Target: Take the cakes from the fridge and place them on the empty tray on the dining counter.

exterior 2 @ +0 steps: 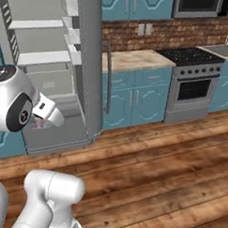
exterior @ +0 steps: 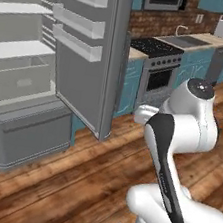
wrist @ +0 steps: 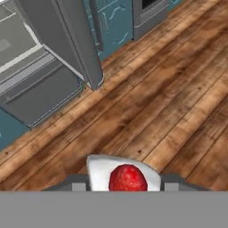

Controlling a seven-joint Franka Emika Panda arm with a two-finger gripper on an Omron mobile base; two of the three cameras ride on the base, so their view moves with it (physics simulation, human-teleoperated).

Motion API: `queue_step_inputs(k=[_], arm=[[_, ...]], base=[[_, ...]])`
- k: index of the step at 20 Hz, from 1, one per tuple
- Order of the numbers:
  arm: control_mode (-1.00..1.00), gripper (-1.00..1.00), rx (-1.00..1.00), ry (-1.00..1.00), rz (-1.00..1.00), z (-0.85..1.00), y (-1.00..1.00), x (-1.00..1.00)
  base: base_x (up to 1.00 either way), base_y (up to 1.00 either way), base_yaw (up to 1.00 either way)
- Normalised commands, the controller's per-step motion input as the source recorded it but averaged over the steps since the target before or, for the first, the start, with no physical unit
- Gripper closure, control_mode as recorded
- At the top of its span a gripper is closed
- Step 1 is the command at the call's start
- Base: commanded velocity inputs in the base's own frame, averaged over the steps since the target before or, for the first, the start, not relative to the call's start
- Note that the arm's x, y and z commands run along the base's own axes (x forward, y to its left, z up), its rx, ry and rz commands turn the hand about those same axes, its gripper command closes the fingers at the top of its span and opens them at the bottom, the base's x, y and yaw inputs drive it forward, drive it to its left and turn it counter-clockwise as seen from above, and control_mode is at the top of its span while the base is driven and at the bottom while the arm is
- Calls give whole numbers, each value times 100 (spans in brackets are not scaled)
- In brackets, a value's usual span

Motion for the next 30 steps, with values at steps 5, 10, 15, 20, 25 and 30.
queue_step_inputs(k=[5, 10, 15, 20, 25, 30], arm=[[100, 100, 0, 0, 0, 0, 0, 0], [100, 100, 0, 0, 0, 0, 0, 0], [100, 100, 0, 0, 0, 0, 0, 0], [100, 100, 0, 0, 0, 0, 0, 0], [100, 100, 0, 0, 0, 0, 0, 0], [100, 100, 0, 0, 0, 0, 0, 0]], base=[[-56, -50, -68], [-42, -98, -49], [-12, -100, -29], [0, -100, -24], [0, -100, -23], [0, -100, -28]])
